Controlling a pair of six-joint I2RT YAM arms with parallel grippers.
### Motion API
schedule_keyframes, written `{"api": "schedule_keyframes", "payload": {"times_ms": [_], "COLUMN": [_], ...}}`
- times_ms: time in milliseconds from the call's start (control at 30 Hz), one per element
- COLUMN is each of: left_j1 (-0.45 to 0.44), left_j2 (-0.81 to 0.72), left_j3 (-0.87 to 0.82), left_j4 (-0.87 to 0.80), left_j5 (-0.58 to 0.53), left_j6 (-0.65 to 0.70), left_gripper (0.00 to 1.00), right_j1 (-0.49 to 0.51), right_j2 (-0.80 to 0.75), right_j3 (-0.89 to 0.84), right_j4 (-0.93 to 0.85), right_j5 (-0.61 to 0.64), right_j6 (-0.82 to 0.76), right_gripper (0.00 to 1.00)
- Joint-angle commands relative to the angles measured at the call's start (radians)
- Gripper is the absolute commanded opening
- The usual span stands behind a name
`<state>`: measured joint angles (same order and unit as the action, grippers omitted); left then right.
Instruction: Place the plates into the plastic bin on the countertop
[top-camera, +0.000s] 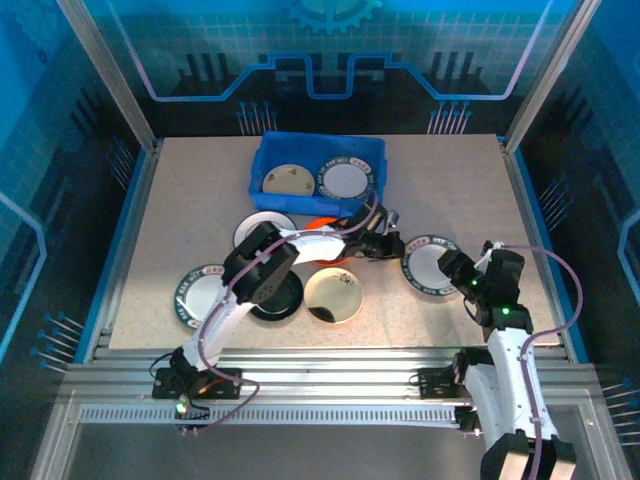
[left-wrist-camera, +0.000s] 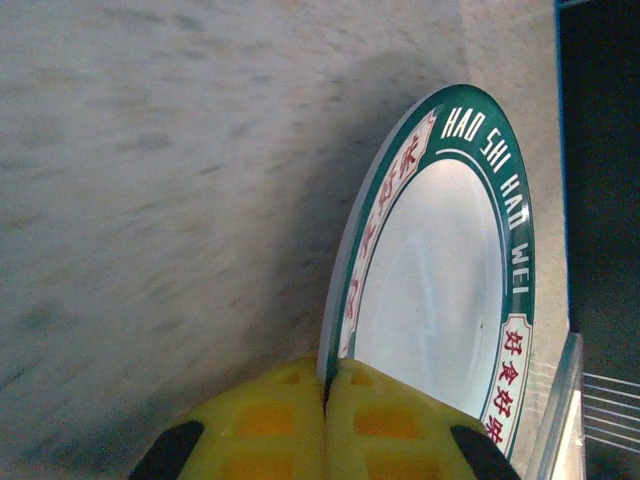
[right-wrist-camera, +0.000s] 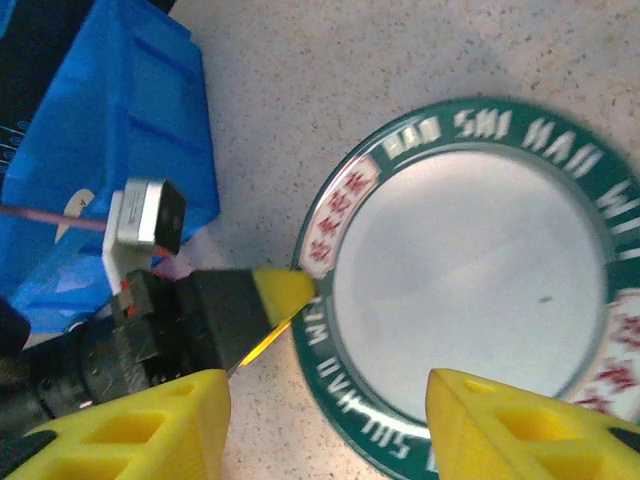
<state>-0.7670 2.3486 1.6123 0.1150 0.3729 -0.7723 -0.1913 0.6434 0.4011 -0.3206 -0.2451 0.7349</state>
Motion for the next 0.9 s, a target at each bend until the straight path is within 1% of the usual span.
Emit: {"api": "schedule_keyframes", "payload": {"times_ms": [0,100,233,333,400,633,767,867], "left_j1": [0.050,0.069,0.081,0.086,0.089,0.094,0.094,0.094], "left_j2": [-0.136,-0.225,-0.325,-0.392,-0.420,-0.516,-0.539,-0.548], "left_j3": [-0.068,-0.126,-0.199,-0.260,-0.272,-0.327,-0.330,-0.334], "left_j4": [-0.019,-0.047,-0.059,-0.033,-0.035,-0.017,-0.018,0.001], "left_j5": [-0.106,-0.114,-0.091,-0.071,-0.035,0.038,0.064,0.090], "left_j6": [0.028,0.054,0.065,0.054,0.047,0.028,0.031,0.016], "left_gripper": [0.00,0.00,0.00,0.00,0.00,0.00,0.00,0.00], "right_j1": [-0.019,-0.019,-0.019,-0.021,-0.019,-0.019,-0.018,-0.019], "right_j2": [-0.025,-0.027,-0.018,0.019,0.052,0.158,0.188,0.221], "right_j3": [0.032,0.042,0.059,0.069,0.076,0.070,0.080,0.103], "right_j4": [0.021,0.031,0.026,0.050,0.074,0.181,0.194,0.164], "right_j5": [0.011,0.022,0.038,0.000,-0.043,-0.157,-0.186,-0.203], "right_j6": [-0.008,-0.006,-0.015,-0.024,-0.028,-0.002,-0.040,-0.076], "right_gripper": [0.55,0.55,0.57,0.60,0.62,0.62,0.62,0.62]}}
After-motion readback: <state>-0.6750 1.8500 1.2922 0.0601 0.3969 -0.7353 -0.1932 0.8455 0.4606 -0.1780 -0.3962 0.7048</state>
